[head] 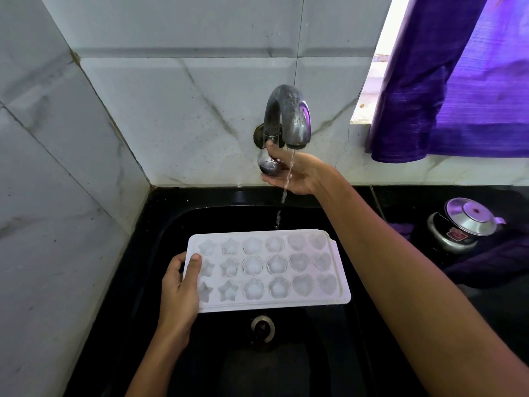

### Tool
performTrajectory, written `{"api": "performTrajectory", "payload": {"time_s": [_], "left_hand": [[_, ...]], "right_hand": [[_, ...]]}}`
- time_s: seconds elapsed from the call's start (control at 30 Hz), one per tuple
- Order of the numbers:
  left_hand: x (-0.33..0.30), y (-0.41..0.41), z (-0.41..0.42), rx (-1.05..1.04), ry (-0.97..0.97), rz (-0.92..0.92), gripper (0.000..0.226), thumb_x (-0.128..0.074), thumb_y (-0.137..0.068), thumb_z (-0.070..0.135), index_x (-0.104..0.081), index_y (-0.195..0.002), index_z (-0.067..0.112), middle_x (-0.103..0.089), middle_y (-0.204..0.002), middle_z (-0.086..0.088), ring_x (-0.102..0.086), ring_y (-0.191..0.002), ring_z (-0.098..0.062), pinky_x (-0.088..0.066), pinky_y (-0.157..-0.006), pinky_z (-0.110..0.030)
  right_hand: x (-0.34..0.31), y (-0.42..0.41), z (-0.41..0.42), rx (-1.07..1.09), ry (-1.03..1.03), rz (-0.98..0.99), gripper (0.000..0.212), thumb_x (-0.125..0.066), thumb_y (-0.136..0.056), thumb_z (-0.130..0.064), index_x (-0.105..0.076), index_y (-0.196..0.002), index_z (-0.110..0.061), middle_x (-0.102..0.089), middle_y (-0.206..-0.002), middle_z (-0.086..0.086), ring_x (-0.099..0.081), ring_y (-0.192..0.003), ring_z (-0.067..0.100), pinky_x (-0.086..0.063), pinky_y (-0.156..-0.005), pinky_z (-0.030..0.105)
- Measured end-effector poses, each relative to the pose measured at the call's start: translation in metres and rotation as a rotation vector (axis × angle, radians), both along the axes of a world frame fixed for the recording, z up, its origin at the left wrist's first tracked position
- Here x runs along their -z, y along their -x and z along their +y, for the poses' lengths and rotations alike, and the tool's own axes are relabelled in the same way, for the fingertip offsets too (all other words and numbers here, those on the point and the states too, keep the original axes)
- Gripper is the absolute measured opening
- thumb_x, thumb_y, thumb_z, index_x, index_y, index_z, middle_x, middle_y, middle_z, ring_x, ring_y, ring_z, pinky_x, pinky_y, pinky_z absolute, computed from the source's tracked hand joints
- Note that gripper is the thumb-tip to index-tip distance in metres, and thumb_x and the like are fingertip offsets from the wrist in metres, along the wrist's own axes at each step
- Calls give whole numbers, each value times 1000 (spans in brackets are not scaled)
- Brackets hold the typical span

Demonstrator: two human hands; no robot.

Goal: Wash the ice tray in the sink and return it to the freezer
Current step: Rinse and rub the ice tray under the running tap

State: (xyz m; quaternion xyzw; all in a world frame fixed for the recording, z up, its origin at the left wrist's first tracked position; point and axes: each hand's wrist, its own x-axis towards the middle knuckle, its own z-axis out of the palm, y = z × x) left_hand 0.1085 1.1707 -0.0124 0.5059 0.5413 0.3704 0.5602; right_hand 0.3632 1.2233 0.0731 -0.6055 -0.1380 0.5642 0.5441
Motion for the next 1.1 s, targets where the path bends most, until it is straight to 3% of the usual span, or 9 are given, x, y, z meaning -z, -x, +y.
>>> {"api": "performTrajectory", "payload": {"time_s": [0.13, 0.2, 0.27, 0.33, 0.4, 0.47, 0.53, 0.9, 1.1], "left_hand": [[2, -1, 1, -11, -11, 10, 15, -47, -98, 25, -58, -106, 18, -67, -92, 1, -65, -79, -12, -47, -62, -25], [2, -1, 1, -19, -14, 12, 16, -47, -99, 25, -58, -106, 16, -66, -91, 2, -64, -78, -11, -46, -60, -24], [2, -2, 2, -28, -15, 12, 17, -47, -99, 24, -57, -108, 14, -66, -91, 2, -63, -78, -11, -46, -60, -23], [2, -3, 5, -42, -20, 13, 19, -47, -99, 24, -57, -110, 13, -65, -92, 2, -63, -79, -11, -46, -61, -24], [1, -5, 8, -58, -19, 8, 19, -47, -99, 25, -57, -110, 12, -65, -92, 1, -63, -78, -11, -46, -60, -24], [-1, -8, 11, -74, -19, -3, 17, -47, -99, 24, -55, -109, 13, -64, -90, 3, -62, -76, -10, -45, -59, -23], [-3, -11, 14, -92, -25, -12, 18, -47, -99, 24, -55, -110, 12, -62, -88, 5, -61, -75, -9, -44, -58, -22], [-2, -10, 21, -119, -34, -25, 17, -47, -99, 24, -54, -109, 12, -62, -88, 4, -60, -76, -10, -44, -59, -24], [0, -13, 21, -128, -34, -41, 17, -47, -99, 25, -54, -109, 13, -62, -90, 1, -60, -76, -11, -45, -60, -24]], "right_hand": [[16, -4, -23, -23, 37, -269, 64, -61, -85, -47, -45, -122, 3, -55, -109, 16, -58, -101, 23, -46, -102, 42], [27, 5, -44, -93, 78, -637, 53, -51, -93, -43, -49, -119, 3, -60, -108, 17, -59, -100, 26, -46, -99, 44], [38, 21, -67, -147, 67, -1009, 38, -46, -95, -37, -54, -109, -2, -61, -108, 16, -58, -99, 29, -48, -84, 41], [43, 43, -89, -232, 38, -1216, 41, -42, -97, -38, -48, -121, -6, -52, -126, 11, -49, -116, 25, -42, -94, 39], [47, 64, -107, -379, 22, -1325, 59, -33, -99, -44, -26, -145, -8, -25, -154, 4, -15, -144, 17, -16, -115, 32], [49, 79, -121, -492, -31, -1408, 66, -24, -98, -49, -9, -150, -13, -3, -159, 0, 11, -142, 6, 5, -114, 25], [51, 87, -128, -555, -76, -1452, 68, -21, -97, -51, -4, -150, -14, 2, -160, 0, 15, -141, 5, 11, -115, 24], [48, 53, -115, -311, 26, -1414, 59, -28, -100, -44, -18, -149, -12, -14, -158, 1, -2, -146, 12, 5, -110, 20], [61, 49, -97, -491, 132, -1598, 73, -12, -94, -54, -2, -150, -8, 3, -159, 8, 14, -144, 17, 11, -116, 32]]}}
